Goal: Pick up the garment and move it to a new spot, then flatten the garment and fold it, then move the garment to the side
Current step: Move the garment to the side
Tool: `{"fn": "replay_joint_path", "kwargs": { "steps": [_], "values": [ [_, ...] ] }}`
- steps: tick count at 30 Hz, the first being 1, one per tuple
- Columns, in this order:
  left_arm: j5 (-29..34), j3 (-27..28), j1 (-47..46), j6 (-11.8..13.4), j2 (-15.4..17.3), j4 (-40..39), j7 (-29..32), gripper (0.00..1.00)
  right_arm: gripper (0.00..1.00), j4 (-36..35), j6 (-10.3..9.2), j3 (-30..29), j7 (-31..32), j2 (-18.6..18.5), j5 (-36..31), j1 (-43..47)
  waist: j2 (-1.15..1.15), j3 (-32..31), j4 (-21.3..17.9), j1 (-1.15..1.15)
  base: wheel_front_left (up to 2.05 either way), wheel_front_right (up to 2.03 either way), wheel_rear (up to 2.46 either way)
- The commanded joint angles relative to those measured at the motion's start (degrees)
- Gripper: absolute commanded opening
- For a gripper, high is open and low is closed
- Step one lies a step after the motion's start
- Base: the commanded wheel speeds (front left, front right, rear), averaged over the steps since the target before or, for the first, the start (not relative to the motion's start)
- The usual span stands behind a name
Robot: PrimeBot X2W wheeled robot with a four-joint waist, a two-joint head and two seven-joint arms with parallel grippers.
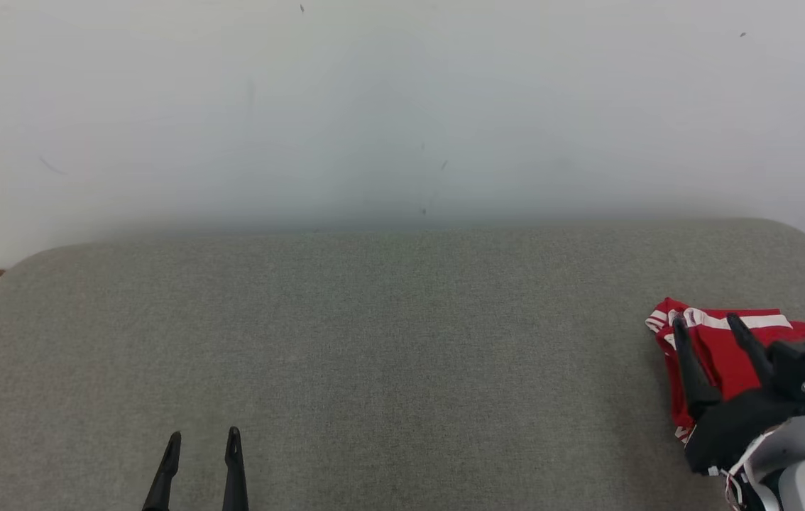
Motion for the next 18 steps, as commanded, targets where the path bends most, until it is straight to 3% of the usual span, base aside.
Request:
{"fn": "replay_joint_path", "kwargs": {
  "steps": [1,6,12,18],
  "values": [
    [-0.6,0.4,0.5,0.7,-0.5,0.3,-0.3,1.0,1.0,-1.6,-0.16,-0.5,-1.6,1.2,0.9,2.5,0.0,-0.3,0.2,0.0,0.0,0.0,0.0],
    [-1.6,1.3,1.0,2.5,-1.2,0.7,-0.2,1.0,1.0,-5.9,-0.16,-0.9,-4.6,5.1,1.8,8.1,0.0,-0.9,0.5,0.0,0.0,0.0,0.0],
    [-3.2,2.4,1.3,1.9,-0.7,1.3,-0.2,1.0,1.0,-8.0,-0.16,-0.4,-7.2,8.2,1.9,13.4,0.0,-1.8,0.6,0.0,0.0,0.0,0.0],
    [-2.8,3.0,0.3,-2.0,0.1,0.4,-0.4,1.0,1.0,-8.6,-0.16,2.1,-8.9,9.5,2.9,17.4,0.0,-2.7,1.3,0.0,0.0,0.0,0.0]
  ]
}}
